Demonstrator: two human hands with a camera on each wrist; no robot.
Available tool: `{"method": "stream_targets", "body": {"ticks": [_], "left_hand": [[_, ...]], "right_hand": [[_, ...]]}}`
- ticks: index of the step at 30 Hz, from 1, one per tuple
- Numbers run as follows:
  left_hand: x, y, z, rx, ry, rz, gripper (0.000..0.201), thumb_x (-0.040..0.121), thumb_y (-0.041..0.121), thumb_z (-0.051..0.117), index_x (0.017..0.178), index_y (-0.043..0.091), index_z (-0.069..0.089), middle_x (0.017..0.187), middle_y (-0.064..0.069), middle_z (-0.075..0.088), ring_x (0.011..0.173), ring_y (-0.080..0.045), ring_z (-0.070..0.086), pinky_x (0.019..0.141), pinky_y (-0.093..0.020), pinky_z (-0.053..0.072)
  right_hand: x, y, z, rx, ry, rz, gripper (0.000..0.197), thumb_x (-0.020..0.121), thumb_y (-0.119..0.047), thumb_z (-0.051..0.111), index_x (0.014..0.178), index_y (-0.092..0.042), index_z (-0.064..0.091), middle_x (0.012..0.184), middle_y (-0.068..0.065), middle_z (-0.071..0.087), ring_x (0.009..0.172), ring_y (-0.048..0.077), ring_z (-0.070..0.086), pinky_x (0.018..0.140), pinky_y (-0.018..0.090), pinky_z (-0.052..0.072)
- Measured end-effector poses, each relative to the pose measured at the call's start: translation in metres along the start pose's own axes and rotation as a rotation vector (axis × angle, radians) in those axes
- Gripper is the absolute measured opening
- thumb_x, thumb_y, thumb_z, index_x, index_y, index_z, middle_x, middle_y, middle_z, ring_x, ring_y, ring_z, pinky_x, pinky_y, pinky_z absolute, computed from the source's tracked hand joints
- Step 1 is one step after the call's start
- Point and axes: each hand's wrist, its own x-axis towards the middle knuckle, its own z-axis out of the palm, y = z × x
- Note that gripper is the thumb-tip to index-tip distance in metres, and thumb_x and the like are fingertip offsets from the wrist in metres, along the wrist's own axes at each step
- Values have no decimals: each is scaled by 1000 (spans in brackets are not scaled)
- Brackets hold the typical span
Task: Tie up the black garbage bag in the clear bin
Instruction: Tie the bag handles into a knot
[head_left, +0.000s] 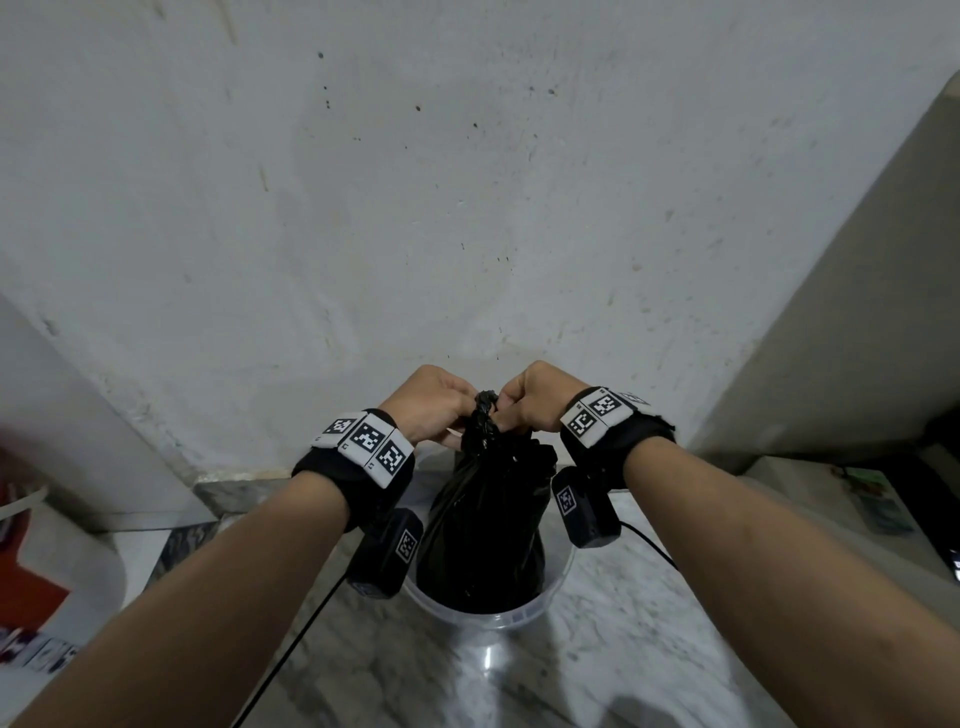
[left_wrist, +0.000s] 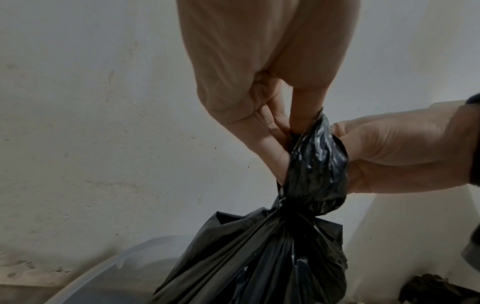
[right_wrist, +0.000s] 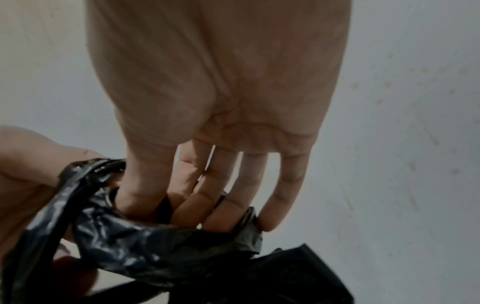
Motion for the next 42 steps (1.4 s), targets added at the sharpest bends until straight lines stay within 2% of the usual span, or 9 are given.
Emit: {"method": "stream_targets", "body": {"ticks": [8,13,16,21,25,30,33,36,42], "left_hand": [[1,-13,-26,164,100,-15,12,82,3,63,85,-5,71,81,-18,73,73,-25,71,51,-30,59],[2,-33,-36,209,119,-44,11,85,8,65,80,0,70,72,-13,70,66,-20,69,46,-27,55],[3,-42,-38,183,136,-51,13,86,7,63,77,0,69,69,-14,67,65,-22,66,49,-28,55],[6,-52,-23,281,195,-2,17,86,7,62,75,-2,69,65,-15,68,62,-25,67,58,-38,61],[7,-58,-22,404,225,14,17,84,14,62,73,6,72,68,-13,75,65,-26,73,63,-37,62],[9,-49,-20,665,299,65,16,79,26,62,71,16,72,71,-3,74,77,-27,70,76,-36,57],[7,-48,-18,830,390,114,18,82,26,56,81,20,73,82,-10,71,86,-35,64,77,-37,53],[5,-52,-17,904,386,112,22,83,26,53,88,20,74,90,-13,73,89,-37,63,77,-37,51],[-2,-39,-35,333,321,30,15,76,22,61,70,13,72,68,-8,75,63,-22,74,65,-37,60]], "right_hand": [[-16,21,-12,118,36,17,21,73,-25,78,68,-5,72,50,-3,60,47,6,52,44,9,38],[-16,32,-7,185,137,26,21,77,-21,73,61,-11,64,51,-1,57,50,11,51,46,13,39],[-12,43,-8,167,272,88,24,76,-28,71,57,-17,62,55,3,61,54,16,56,63,26,50],[-19,47,2,-219,541,287,21,77,-38,59,72,-18,66,84,6,71,85,32,65,71,31,45],[-24,53,6,-560,564,227,27,81,-32,44,80,-9,60,88,13,68,74,34,57,64,32,36],[-21,50,8,-302,604,359,29,83,-30,43,86,-12,66,86,11,65,84,35,63,68,31,39],[-19,54,13,181,647,436,26,71,-24,46,70,-8,67,70,9,72,62,33,68,68,40,58],[-16,56,17,415,584,411,21,65,-13,47,63,-12,68,67,14,72,47,30,61,63,50,60],[-15,20,-4,-34,222,125,10,61,-28,58,63,-20,65,63,0,65,63,25,61,67,37,56]]}}
